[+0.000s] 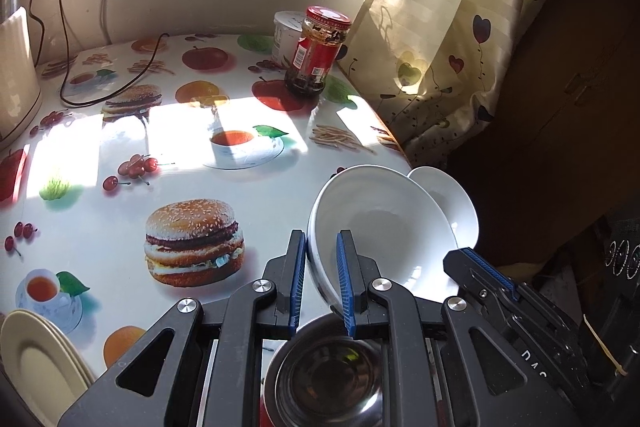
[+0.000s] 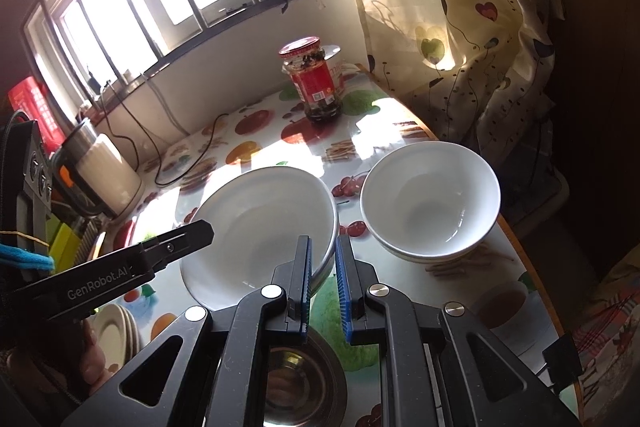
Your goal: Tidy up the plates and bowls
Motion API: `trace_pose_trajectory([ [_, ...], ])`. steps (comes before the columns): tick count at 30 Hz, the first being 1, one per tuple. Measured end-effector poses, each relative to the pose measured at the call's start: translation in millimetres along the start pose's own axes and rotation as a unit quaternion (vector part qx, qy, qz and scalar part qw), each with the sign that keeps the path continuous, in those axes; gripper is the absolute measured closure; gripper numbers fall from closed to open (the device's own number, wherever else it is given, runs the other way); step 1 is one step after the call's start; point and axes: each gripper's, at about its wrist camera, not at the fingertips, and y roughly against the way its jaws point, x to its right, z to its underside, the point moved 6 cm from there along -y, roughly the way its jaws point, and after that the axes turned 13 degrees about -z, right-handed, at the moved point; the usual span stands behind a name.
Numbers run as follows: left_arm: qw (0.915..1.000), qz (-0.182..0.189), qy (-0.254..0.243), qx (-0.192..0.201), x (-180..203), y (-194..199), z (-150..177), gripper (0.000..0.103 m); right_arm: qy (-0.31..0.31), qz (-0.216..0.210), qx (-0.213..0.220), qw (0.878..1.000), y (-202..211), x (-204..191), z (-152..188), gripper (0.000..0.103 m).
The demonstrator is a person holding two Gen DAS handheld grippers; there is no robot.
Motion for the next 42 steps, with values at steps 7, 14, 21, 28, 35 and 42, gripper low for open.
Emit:
trace_pose_trajectory([
  [7, 0.9999, 0.006, 0.003, 0.009, -2.8, 19.5, 12.1, 0.086, 0.007, -0.003, 0.008, 1.0, 18.3, -12.6, 8.0, 0.091],
  [14, 1.0, 0.003, 0.0, 0.009, -6.1, 31.2, 28.4, 0.086, 0.006, -0.007, 0.006, 1.0, 29.4, -19.5, 23.4, 0.091],
  [21, 1.0, 0.0, 0.0, 0.004, -8.3, 36.3, 44.6, 0.086, 0.011, -0.006, 0.003, 1.0, 37.0, -24.4, 36.4, 0.091],
  [28, 1.0, -0.006, 0.001, -0.002, -12.3, 36.1, 55.4, 0.086, 0.009, -0.01, -0.006, 1.0, 36.8, -25.2, 49.2, 0.091],
  [35, 0.9999, -0.009, -0.003, -0.009, -14.1, 33.0, 70.4, 0.086, 0.005, -0.009, -0.016, 1.0, 35.8, -23.7, 61.1, 0.091],
  [42, 0.9998, -0.012, -0.005, -0.018, -15.7, 28.8, 79.1, 0.086, 0.0, -0.008, -0.024, 1.0, 33.3, -20.3, 70.4, 0.091],
])
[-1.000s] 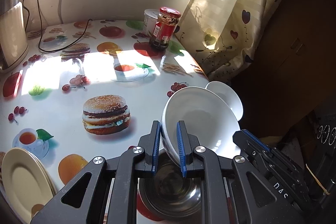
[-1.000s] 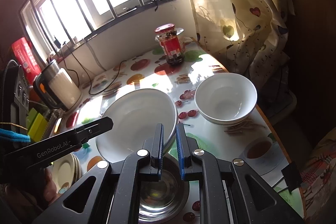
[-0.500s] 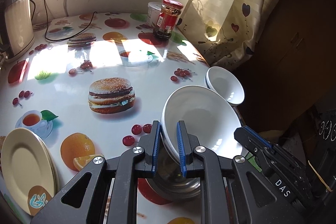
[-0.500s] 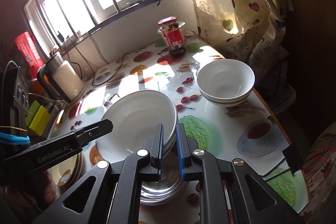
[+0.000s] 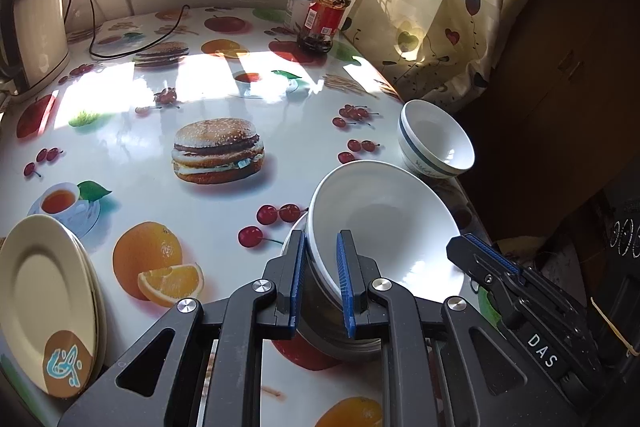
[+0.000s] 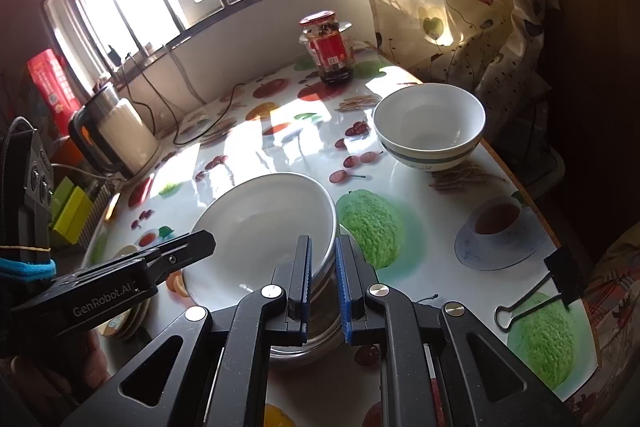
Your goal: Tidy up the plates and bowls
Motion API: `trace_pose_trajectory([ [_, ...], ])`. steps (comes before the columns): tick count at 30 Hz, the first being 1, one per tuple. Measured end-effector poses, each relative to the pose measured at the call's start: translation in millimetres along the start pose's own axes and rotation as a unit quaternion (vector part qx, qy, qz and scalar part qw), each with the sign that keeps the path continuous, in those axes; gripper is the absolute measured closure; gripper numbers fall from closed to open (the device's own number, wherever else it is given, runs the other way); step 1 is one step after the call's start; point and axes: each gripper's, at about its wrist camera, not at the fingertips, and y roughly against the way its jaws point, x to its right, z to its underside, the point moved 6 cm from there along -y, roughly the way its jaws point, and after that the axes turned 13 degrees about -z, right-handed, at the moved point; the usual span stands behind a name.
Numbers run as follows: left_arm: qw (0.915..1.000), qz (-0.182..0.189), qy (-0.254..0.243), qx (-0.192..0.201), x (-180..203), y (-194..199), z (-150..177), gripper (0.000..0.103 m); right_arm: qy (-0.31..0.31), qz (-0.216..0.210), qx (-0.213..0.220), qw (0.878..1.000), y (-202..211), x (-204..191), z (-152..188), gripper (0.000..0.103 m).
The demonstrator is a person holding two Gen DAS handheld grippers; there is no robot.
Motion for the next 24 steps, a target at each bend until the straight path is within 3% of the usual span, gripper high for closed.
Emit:
trace_pose_trajectory([
  [24, 0.9998, -0.002, 0.006, -0.02, -2.7, -8.8, 14.3, 0.086, -0.009, -0.003, -0.013, 1.0, -3.0, 4.2, 12.6, 0.09],
])
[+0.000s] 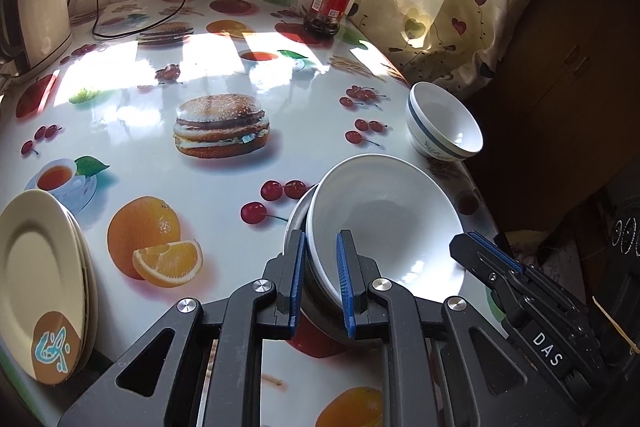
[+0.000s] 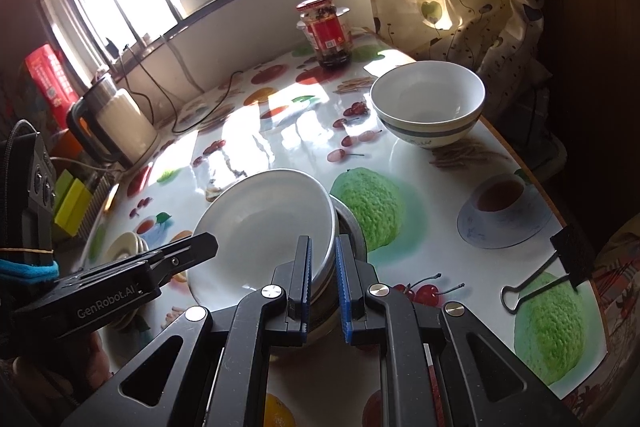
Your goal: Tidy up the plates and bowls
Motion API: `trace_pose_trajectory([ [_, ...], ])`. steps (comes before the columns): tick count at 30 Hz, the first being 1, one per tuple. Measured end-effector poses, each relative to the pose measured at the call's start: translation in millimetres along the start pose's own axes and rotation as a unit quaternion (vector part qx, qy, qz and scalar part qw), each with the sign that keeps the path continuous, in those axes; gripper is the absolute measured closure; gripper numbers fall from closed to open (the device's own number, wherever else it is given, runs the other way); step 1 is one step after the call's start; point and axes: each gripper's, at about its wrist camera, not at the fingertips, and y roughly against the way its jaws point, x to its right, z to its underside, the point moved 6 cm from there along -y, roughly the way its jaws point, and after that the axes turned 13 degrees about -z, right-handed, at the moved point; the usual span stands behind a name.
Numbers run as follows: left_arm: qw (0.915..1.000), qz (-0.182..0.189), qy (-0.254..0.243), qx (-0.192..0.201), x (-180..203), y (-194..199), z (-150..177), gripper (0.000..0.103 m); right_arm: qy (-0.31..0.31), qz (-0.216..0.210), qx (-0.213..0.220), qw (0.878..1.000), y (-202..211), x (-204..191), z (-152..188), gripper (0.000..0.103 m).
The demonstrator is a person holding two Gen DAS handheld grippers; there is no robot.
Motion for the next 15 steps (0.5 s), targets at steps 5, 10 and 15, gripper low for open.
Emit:
trace_pose_trajectory([
  [5, 1.0, 0.001, 0.001, 0.0, -0.2, -0.2, 0.1, 0.086, 0.0, 0.0, 0.0, 1.0, -0.5, -0.2, 0.0, 0.09],
  [10, 1.0, 0.001, 0.001, 0.0, -0.8, -0.1, 0.4, 0.086, -0.001, -0.001, 0.0, 1.0, -0.3, 0.1, 0.4, 0.088],
  [15, 1.0, 0.003, 0.001, 0.001, -0.1, 0.5, 0.5, 0.086, -0.001, 0.0, 0.0, 1.0, -0.5, -0.3, 0.3, 0.088],
])
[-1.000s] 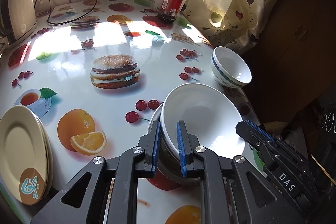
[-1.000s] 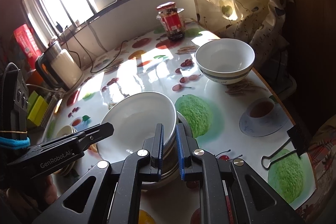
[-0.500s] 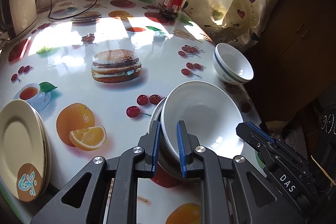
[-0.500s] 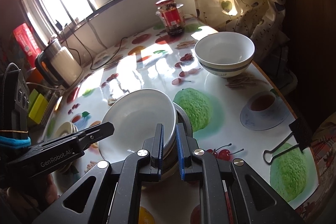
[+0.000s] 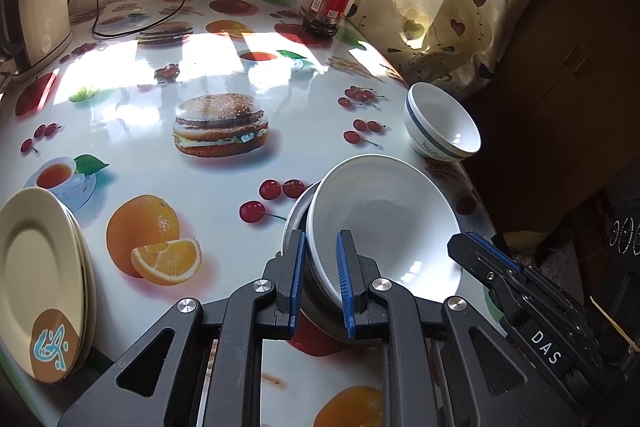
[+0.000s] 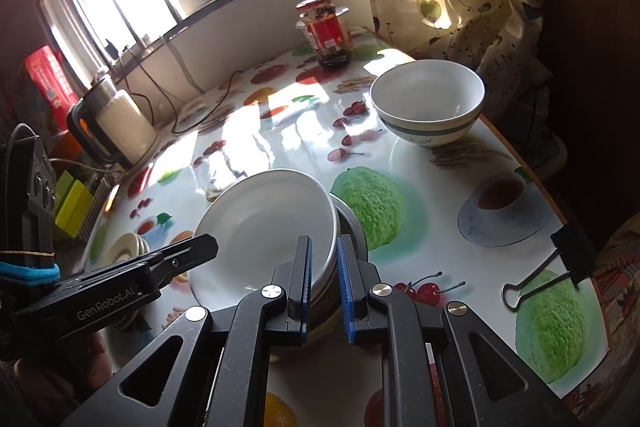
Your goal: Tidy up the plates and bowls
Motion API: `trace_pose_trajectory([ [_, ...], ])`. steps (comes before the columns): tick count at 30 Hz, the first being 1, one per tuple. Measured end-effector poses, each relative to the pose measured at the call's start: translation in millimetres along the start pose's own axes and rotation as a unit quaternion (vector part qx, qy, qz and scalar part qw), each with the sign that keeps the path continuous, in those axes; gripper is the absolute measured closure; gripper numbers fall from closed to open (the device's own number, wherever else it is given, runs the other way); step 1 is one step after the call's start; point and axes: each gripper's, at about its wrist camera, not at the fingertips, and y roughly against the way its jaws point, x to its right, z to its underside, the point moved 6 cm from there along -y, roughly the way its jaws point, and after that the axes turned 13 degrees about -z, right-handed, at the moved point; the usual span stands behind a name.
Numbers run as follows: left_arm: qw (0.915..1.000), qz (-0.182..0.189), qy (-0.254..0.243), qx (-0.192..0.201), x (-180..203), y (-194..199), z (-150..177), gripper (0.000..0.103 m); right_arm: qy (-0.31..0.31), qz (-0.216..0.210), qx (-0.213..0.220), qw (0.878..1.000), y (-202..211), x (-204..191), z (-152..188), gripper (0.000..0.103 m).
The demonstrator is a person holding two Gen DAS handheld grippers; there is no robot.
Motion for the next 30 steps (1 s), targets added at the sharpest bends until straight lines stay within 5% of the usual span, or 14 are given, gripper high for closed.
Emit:
trace_pose_trajectory([
  [13, 0.9995, -0.018, -0.008, 0.023, -3.1, 12.6, -7.6, 0.086, 0.003, 0.0, 0.009, 1.0, 3.9, -0.9, -2.8, 0.079],
  [19, 0.9987, -0.025, -0.014, 0.042, -0.4, 21.6, -17.6, 0.075, 0.004, 0.007, 0.019, 1.0, 11.0, 4.4, -11.1, 0.075],
  [30, 0.9968, -0.02, -0.04, 0.066, 24.9, 25.1, -48.6, 0.073, 0.006, 0.026, 0.043, 0.999, 26.5, 21.0, -36.3, 0.069],
])
